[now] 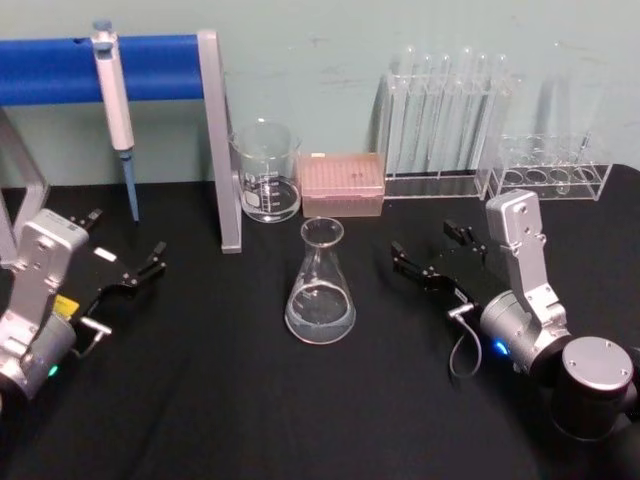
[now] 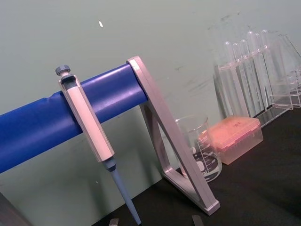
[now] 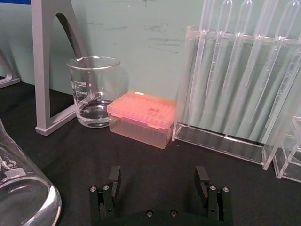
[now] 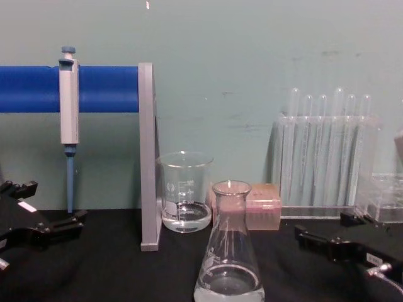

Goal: Grasp the erlenmeyer flask with one hand, shake it three times, then place it back.

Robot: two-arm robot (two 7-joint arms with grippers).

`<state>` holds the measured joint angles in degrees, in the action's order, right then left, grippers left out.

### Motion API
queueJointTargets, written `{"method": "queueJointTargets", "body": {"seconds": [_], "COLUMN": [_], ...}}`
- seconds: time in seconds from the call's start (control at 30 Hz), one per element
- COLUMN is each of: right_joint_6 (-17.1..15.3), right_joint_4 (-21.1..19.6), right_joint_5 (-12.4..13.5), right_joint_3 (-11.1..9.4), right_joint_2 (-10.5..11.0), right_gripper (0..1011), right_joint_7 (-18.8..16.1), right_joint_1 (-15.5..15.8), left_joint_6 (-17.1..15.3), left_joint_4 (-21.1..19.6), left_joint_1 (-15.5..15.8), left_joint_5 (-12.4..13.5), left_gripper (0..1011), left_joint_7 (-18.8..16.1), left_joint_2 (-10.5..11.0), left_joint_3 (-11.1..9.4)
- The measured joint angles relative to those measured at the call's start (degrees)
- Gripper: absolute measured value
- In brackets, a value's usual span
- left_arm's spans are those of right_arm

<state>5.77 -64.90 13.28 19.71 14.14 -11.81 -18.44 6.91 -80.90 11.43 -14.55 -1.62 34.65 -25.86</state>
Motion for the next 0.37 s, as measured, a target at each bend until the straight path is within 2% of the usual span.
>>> {"method": "queueJointTargets", "body": {"seconds": [0.37], "right_joint_6": [0.01], "right_joint_4": [0.00], "right_joint_5": [0.02], "right_joint_3": [0.10], "right_joint_2": [0.04], "right_gripper": [1000], "right_joint_7": [0.00], "right_joint_1": [-0.01], "left_joint_6": [0.00], "left_joint_4": [0.00], "left_joint_1": [0.00], "left_joint_5": [0.00], "left_gripper": [1001], "left_joint_7": [0.00], "left_joint_2": [0.00], "left_joint_3": [0.00]}}
